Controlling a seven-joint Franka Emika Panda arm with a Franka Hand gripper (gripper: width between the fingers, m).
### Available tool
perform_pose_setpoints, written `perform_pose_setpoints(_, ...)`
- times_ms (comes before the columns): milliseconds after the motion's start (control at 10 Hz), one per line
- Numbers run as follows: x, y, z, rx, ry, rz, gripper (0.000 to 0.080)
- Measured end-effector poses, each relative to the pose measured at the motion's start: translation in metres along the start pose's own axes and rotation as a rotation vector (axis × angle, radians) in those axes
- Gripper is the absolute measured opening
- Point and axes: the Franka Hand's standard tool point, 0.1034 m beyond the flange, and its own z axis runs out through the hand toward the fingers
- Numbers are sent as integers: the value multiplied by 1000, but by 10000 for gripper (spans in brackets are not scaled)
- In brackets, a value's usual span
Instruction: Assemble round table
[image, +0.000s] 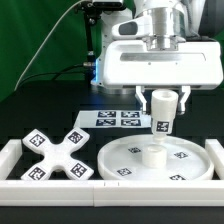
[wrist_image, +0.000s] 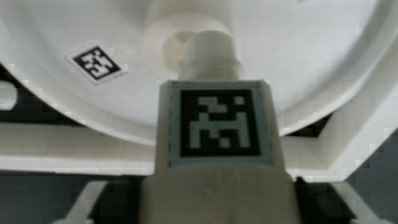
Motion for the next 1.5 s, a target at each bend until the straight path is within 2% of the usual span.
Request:
perform_pose_setpoints(300, -2, 1, 1, -1, -6, 0, 406)
perform_pose_setpoints(600, 4, 3, 1, -3, 11, -1, 406)
perform_pose_setpoints(800, 5, -8, 1, 8, 6, 7, 406)
perform_pose_setpoints(1100, 4, -4, 2, 3, 5, 10, 406)
perform_pose_setpoints(1400, -4, 14, 7, -11, -3, 4, 406)
perform_pose_setpoints(1500, -7, 14, 9, -11, -10, 5, 406)
